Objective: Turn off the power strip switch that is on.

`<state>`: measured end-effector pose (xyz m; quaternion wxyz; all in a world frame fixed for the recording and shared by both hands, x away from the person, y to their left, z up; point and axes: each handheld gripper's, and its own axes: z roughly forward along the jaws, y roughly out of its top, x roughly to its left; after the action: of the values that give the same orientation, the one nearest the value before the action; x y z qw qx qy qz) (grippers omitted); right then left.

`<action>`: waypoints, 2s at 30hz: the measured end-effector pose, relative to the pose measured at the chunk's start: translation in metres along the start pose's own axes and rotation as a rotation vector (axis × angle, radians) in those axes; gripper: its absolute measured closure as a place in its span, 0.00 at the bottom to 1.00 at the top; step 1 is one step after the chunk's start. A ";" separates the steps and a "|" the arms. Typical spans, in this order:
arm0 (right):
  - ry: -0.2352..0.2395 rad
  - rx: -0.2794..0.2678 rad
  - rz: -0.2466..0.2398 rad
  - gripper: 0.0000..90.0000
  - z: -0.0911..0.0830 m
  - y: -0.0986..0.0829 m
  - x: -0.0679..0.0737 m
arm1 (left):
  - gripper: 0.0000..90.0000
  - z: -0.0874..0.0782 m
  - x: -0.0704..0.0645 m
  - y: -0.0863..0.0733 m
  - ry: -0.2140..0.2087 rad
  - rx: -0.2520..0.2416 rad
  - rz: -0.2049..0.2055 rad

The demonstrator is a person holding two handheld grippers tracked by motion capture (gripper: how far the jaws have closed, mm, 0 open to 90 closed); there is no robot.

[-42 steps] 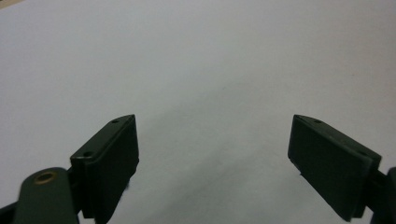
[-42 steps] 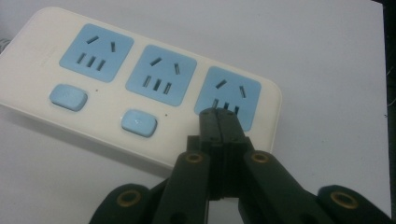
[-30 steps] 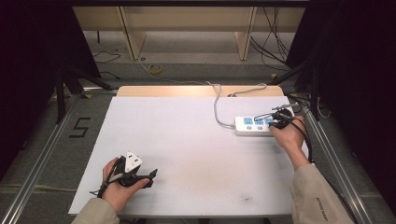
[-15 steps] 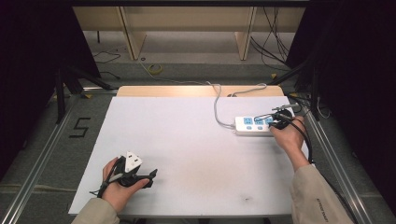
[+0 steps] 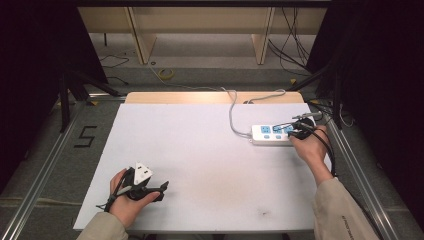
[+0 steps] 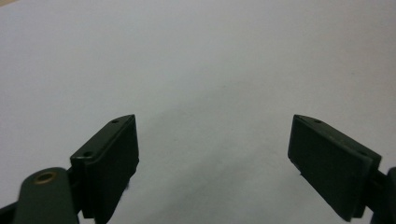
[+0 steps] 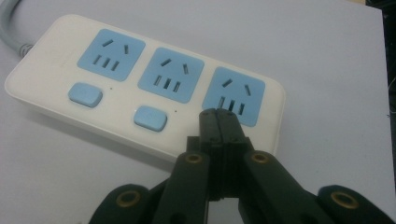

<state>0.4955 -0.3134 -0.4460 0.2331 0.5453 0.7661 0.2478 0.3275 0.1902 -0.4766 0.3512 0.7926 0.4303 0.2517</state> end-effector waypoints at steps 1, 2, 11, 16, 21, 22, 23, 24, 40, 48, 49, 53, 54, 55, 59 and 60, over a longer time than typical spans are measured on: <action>0.000 -0.001 0.001 1.00 0.000 0.000 0.000 | 0.18 0.000 0.000 0.000 0.000 0.000 -0.001; -0.001 -0.001 -0.002 1.00 0.000 0.000 0.000 | 0.18 0.000 0.000 0.000 0.000 0.000 -0.001; 0.003 -0.019 -0.013 1.00 -0.006 0.000 0.002 | 0.18 0.000 0.000 0.000 0.000 -0.001 -0.002; 0.009 -0.028 -0.028 1.00 -0.010 0.000 0.005 | 0.18 0.000 0.000 0.000 0.001 -0.003 -0.005; 0.018 -0.036 -0.042 1.00 -0.014 -0.001 0.008 | 0.18 0.000 0.000 0.000 0.002 -0.003 -0.006; 0.021 -0.039 -0.043 1.00 -0.015 -0.001 0.009 | 0.18 0.000 0.000 0.000 0.002 -0.003 -0.006; 0.021 -0.041 -0.048 1.00 -0.015 -0.001 0.009 | 0.18 0.000 -0.001 0.000 0.001 -0.003 -0.006; 0.023 -0.042 -0.055 1.00 -0.016 -0.001 0.010 | 0.18 0.000 -0.001 0.000 0.001 -0.003 -0.006; 0.070 -0.058 -0.061 1.00 -0.023 -0.010 0.019 | 0.18 0.000 -0.001 0.000 0.001 0.001 -0.004; 0.087 -0.072 -0.072 1.00 -0.029 -0.016 0.023 | 0.18 0.000 -0.001 0.000 0.000 0.003 -0.002; 0.089 -0.073 -0.075 1.00 -0.030 -0.016 0.023 | 0.18 0.000 -0.001 0.000 -0.001 0.003 -0.002; 0.097 -0.079 -0.085 1.00 -0.033 -0.017 0.026 | 0.18 0.000 -0.001 0.000 0.001 0.002 -0.005; 0.101 -0.080 -0.084 1.00 -0.034 -0.018 0.027 | 0.18 0.000 -0.001 0.000 0.001 0.002 -0.005; 0.103 -0.081 -0.088 1.00 -0.034 -0.019 0.028 | 0.18 0.000 -0.001 0.000 0.001 0.002 -0.005; 0.117 -0.089 -0.098 1.00 -0.037 -0.021 0.031 | 0.18 0.000 -0.001 0.000 0.001 0.003 -0.005; 0.120 -0.092 -0.100 1.00 -0.038 -0.022 0.032 | 0.18 0.000 -0.001 0.000 0.001 0.003 -0.005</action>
<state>0.4465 -0.2937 -0.4331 0.2233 0.4794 0.7927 0.3030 0.3271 0.1896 -0.4771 0.3505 0.7919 0.4327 0.2506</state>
